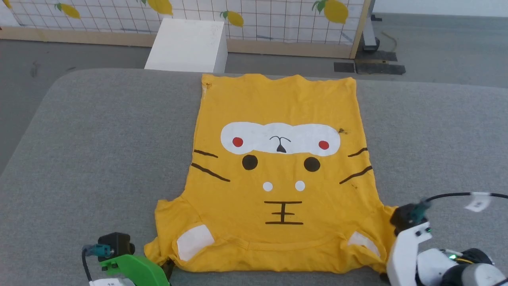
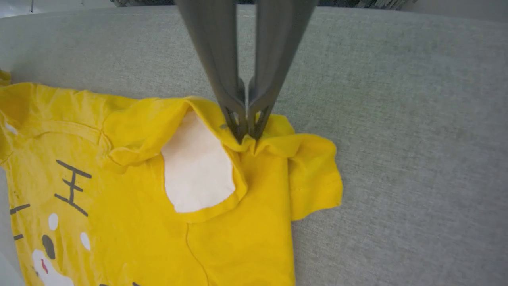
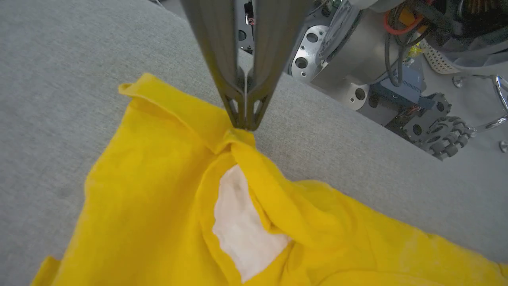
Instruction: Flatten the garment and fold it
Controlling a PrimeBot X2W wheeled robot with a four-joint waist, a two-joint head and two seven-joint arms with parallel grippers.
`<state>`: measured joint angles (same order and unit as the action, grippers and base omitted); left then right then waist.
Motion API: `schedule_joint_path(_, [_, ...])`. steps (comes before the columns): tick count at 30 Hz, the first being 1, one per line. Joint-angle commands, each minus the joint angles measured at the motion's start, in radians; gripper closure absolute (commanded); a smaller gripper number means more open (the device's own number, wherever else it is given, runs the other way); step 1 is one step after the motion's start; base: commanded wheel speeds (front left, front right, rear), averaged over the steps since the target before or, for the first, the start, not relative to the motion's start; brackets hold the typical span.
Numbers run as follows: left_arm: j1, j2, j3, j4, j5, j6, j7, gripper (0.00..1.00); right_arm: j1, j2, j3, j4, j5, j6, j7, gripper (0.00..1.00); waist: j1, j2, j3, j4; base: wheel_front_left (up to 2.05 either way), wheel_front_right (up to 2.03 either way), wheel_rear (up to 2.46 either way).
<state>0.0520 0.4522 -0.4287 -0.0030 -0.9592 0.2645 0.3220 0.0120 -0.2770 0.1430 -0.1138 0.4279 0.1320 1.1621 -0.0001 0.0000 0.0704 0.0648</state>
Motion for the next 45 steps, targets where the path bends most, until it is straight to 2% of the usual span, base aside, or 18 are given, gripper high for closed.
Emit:
schedule_joint_path(1, [-0.019,-0.007,-0.001,0.01,0.005,-0.01,-0.009,1.0,-0.019,-0.011,0.029,0.031,-0.01,-0.001,0.012,1.0,0.0001,0.0,0.01,0.003,0.0,0.0,0.0])
schedule_joint_path(5, [-0.024,-0.014,0.001,0.028,-0.001,-0.024,-0.02,1.0,-0.046,-0.036,0.085,0.095,-0.016,-0.001,0.011,1.0,0.0001,0.0,0.01,0.001,0.0,0.0,0.0])
schedule_joint_path(6, [-0.025,-0.013,0.002,0.03,-0.001,-0.026,-0.021,1.0,-0.048,-0.036,0.084,0.106,-0.005,-0.001,0.005,0.35,0.0001,0.0,0.01,0.0,0.0,0.0,0.0])
schedule_joint_path(7, [-0.024,-0.013,0.002,0.031,-0.002,-0.027,-0.022,1.0,-0.051,-0.035,0.081,0.107,0.006,-0.001,-0.005,0.0,0.0001,0.0,0.007,-0.001,0.0,0.0,0.0])
schedule_joint_path(11, [-0.018,-0.013,0.01,0.026,-0.007,-0.028,-0.033,1.0,-0.05,-0.013,0.012,0.075,0.075,-0.001,-0.059,0.0,0.0001,0.0,-0.007,-0.004,0.0,0.0,0.0])
schedule_joint_path(15, [-0.004,-0.008,0.021,0.012,-0.012,-0.022,-0.041,1.0,-0.048,0.034,-0.108,-0.013,0.159,-0.001,-0.116,0.0,0.0001,0.0,-0.025,-0.01,0.0,0.0,0.0])
schedule_joint_path(17, [0.004,-0.005,0.028,-0.001,-0.011,-0.016,-0.051,1.0,-0.062,0.062,-0.173,-0.061,0.174,-0.001,-0.179,0.0,0.0001,0.0,-0.028,-0.013,0.0,0.0,0.0])
schedule_joint_path(21, [0.017,-0.005,0.046,-0.027,-0.015,-0.005,-0.069,1.0,-0.131,0.137,-0.3,-0.079,0.118,-0.001,-0.388,0.0,0.0001,0.0,-0.014,-0.018,0.0,0.0,0.0])
schedule_joint_path(25, [0.009,-0.004,0.054,-0.055,-0.014,-0.002,-0.076,1.0,-0.215,0.171,-0.33,-0.02,0.037,-0.001,-0.553,0.0,0.0001,0.0,0.032,-0.011,0.0,0.0,0.0])
schedule_joint_path(31, [-0.026,-0.021,0.062,-0.112,-0.013,0.002,-0.09,1.0,-0.439,0.181,-0.343,0.111,-0.084,-0.001,-0.698,0.0,0.0001,0.0,0.17,0.017,0.0,0.0,0.0])
schedule_joint_path(36, [-0.069,-0.049,0.056,-0.159,-0.009,-0.008,-0.109,1.0,-0.694,0.146,-0.334,0.243,-0.196,-0.001,-0.691,0.0,0.0001,0.0,0.317,0.069,0.0,0.0,0.0])
schedule_joint_path(38, [-0.092,-0.073,0.062,-0.184,-0.016,-0.02,-0.131,1.0,-0.856,0.106,-0.311,0.327,-0.259,-0.001,-0.638,0.0,0.0001,0.0,0.404,0.11,0.0,0.0,0.0])
schedule_joint_path(45, [-0.115,-0.105,0.07,-0.241,-0.03,-0.05,-0.17,1.0,-1.164,0.051,-0.305,0.53,-0.398,-0.001,-0.436,0.0,0.0001,0.0,0.552,0.181,0.0,0.0,0.0])
